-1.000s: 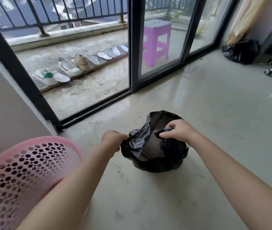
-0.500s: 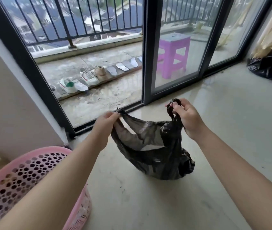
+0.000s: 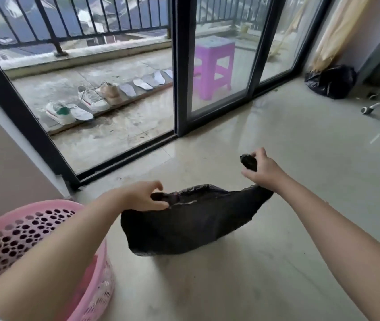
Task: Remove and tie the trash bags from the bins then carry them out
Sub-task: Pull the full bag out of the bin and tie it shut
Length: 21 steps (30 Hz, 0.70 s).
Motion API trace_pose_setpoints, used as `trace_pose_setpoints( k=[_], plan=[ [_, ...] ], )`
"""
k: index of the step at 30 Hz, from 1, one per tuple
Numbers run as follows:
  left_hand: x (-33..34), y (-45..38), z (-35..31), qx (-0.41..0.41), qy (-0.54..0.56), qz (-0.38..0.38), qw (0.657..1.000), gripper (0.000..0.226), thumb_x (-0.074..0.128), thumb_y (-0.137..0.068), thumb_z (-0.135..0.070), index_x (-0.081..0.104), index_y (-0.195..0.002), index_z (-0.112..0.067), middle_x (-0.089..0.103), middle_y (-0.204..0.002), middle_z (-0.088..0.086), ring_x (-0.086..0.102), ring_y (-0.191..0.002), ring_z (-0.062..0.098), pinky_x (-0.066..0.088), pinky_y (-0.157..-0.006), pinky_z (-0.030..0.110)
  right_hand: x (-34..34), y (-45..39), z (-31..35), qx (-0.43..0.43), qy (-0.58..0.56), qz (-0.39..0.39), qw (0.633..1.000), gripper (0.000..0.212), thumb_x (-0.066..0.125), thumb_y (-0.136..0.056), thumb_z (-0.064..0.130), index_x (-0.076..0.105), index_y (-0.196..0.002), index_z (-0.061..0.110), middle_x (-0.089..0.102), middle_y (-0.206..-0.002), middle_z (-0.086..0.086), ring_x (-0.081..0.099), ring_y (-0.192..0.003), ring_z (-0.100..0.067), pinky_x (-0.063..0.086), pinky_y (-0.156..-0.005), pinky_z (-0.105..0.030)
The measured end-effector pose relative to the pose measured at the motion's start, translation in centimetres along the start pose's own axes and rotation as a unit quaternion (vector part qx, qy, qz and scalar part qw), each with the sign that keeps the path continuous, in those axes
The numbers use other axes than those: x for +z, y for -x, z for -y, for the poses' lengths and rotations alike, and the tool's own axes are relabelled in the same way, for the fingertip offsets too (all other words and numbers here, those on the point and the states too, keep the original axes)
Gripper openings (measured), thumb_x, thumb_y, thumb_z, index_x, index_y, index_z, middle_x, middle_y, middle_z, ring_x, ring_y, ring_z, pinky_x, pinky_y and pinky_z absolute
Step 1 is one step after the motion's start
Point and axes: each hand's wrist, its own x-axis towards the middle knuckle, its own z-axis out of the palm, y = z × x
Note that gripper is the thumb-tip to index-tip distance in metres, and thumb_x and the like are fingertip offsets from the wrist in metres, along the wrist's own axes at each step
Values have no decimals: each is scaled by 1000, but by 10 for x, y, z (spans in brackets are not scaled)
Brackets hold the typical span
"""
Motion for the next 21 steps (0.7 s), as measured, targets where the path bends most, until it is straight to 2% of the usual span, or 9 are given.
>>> trace_pose_setpoints(
  k=[2,4,6,8,10,13,16,18,21],
  plan=[
    [12,-4,11,-54,-175,35,982,55,37,-92,-52,49,-132,-17,56,-131,5,51,-121,24,40,-100,32,8,15,-6,19,153,28,988,42,53,-86,23,41,-123,6,59,-113,-16,55,-106,-33,40,-81,-32],
    [25,-11,20,-97,-233,81,964,58,33,-94,-52,53,-130,-12,55,-133,8,50,-124,26,38,-101,33,17,27,-8,37,263,62,962,33,51,-85,27,51,-113,10,62,-116,-12,57,-106,-32,44,-81,-32],
    [38,-19,27,-134,-243,99,956,46,39,-94,-36,54,-128,-9,56,-126,10,50,-124,26,40,-101,32,26,33,-10,65,309,71,946,29,50,-83,23,57,-107,10,62,-115,-10,57,-107,-31,47,-81,-31],
    [44,-26,30,-141,-246,35,958,40,38,-93,-23,53,-128,-9,55,-127,9,49,-125,26,41,-101,33,33,36,-13,75,334,36,939,29,46,-84,16,60,-107,6,62,-114,-13,53,-112,-30,47,-80,-32],
    [43,-29,30,-147,-211,-98,961,41,38,-93,-20,46,-132,-9,47,-137,9,41,-131,26,41,-101,35,37,36,-24,80,308,-48,947,28,40,-88,9,60,-106,2,62,-106,-18,47,-113,-32,45,-74,-34],
    [37,-33,32,-121,-118,-216,962,34,36,-95,-17,45,-126,-4,48,-132,15,43,-125,30,41,-97,38,40,39,-38,99,186,-167,963,23,38,-91,5,56,-97,-9,49,-85,-26,51,-97,-41,36,-65,-35],
    [24,-24,31,-53,92,-291,951,30,33,-99,-19,57,-100,-1,62,-98,17,56,-99,35,41,-76,35,34,31,-30,131,-1,-267,955,24,35,-95,10,52,-87,-6,59,-93,-32,51,-99,-41,33,-74,-37],
    [5,-16,17,3,312,-347,885,34,30,-101,-19,52,-76,-11,55,-67,6,56,-67,26,38,-55,23,23,22,-9,113,-192,-287,932,26,33,-97,15,54,-85,6,71,-94,-16,59,-88,-30,38,-78,-37],
    [-30,-5,-15,84,594,-352,718,35,25,-102,-25,38,-71,-19,50,-43,-6,41,-33,3,30,-39,14,5,9,32,33,-551,-231,801,29,26,-98,16,41,-75,21,64,-45,1,56,-40,-11,47,-54,-25]
  ],
)
